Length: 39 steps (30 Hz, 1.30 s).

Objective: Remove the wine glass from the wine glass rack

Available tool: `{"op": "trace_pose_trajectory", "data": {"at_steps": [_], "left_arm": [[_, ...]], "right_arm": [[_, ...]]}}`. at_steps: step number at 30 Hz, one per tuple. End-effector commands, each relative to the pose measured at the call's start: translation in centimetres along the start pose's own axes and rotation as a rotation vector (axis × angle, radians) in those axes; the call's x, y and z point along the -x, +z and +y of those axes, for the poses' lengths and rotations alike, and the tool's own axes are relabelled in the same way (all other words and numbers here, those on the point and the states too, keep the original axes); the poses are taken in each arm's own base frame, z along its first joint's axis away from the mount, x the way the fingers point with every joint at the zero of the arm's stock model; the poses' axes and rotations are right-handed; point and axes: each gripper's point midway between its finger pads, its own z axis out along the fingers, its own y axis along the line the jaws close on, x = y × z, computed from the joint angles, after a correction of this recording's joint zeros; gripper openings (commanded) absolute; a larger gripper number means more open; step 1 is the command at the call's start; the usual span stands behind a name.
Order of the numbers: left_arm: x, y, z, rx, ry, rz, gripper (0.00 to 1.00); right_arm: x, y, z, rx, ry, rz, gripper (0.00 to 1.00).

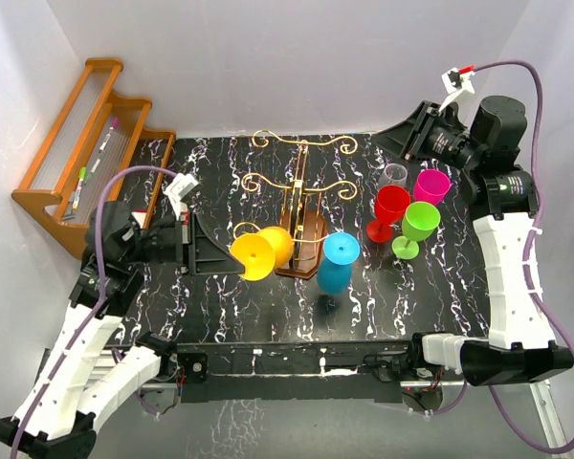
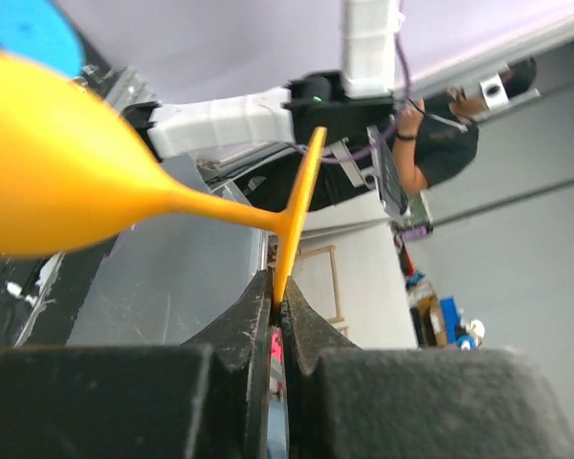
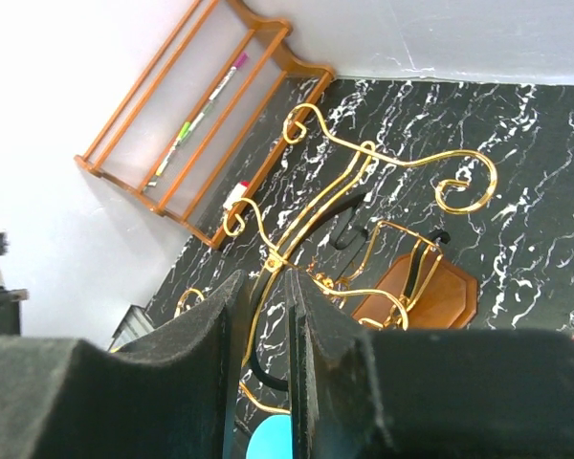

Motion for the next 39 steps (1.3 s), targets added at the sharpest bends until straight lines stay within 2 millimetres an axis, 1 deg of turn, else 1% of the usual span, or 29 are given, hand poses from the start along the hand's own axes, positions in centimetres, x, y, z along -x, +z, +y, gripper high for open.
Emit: {"op": "trace_pose_trajectory", "data": {"at_steps": [1,4,6,8,9,11,13,15,19,21,23,29,32,34,37,39], "left_arm": [[-0.9,-1.2,-6.9,-0.161,0.225,0.051,0.00],[-0.7,-1.8,-10.2,-0.229,0.368,0.034,0.00],[-0.2,-2.0,-12.1,-0.273,0.472,0.013,0.00],[0.7,-1.9,-13.4,-0.304,0.554,-0.010,0.00],[1.2,-1.8,-14.0,-0.320,0.589,-0.019,0.00],[1.9,-1.7,-15.1,-0.364,0.656,-0.031,0.00],[2.7,-1.5,-15.5,-0.401,0.678,-0.033,0.00],[3.3,-1.2,-15.7,-0.438,0.678,-0.031,0.00],[4.1,-0.8,-15.6,-0.491,0.649,-0.010,0.00],[4.4,-0.7,-15.6,-0.506,0.661,-0.006,0.00],[4.6,-0.7,-15.7,-0.514,0.676,-0.007,0.00],[4.9,-0.6,-15.9,-0.515,0.701,-0.012,0.00],[5.0,-0.4,-15.6,-0.512,0.701,-0.017,0.00],[5.1,-0.4,-15.3,-0.511,0.698,-0.022,0.00],[5.3,-0.2,-14.9,-0.507,0.693,-0.029,0.00],[5.4,-0.1,-14.5,-0.503,0.687,-0.028,0.00]], "right_arm": [[1.3,-0.6,3.0,0.111,-0.047,0.000,0.25],[0.8,-0.5,4.4,0.216,-0.040,0.041,0.26],[0.4,-0.9,6.4,0.350,-0.037,0.069,0.29],[-0.2,-2.2,8.9,0.527,-0.038,0.105,0.34],[-0.9,-2.7,9.7,0.596,0.023,0.137,0.37],[-1.3,-4.4,11.5,0.710,-0.002,0.148,0.45],[-1.6,-5.8,12.9,0.785,-0.066,0.141,0.53],[-2.0,-6.2,14.1,0.829,-0.082,0.151,0.57],[-3.2,-7.0,17.7,0.965,-0.147,0.167,0.60],[-3.5,-7.3,19.1,1.022,-0.176,0.163,0.60],[-3.6,-7.3,20.0,1.054,-0.191,0.162,0.60],[-4.6,-6.6,21.0,1.111,-0.178,0.183,0.60],[-5.1,-6.5,21.2,1.126,-0.173,0.189,0.57],[-5.2,-6.5,21.3,1.130,-0.173,0.183,0.52],[-5.1,-6.5,21.3,1.136,-0.178,0.173,0.39],[-5.0,-6.7,21.5,1.142,-0.186,0.163,0.28]]}}
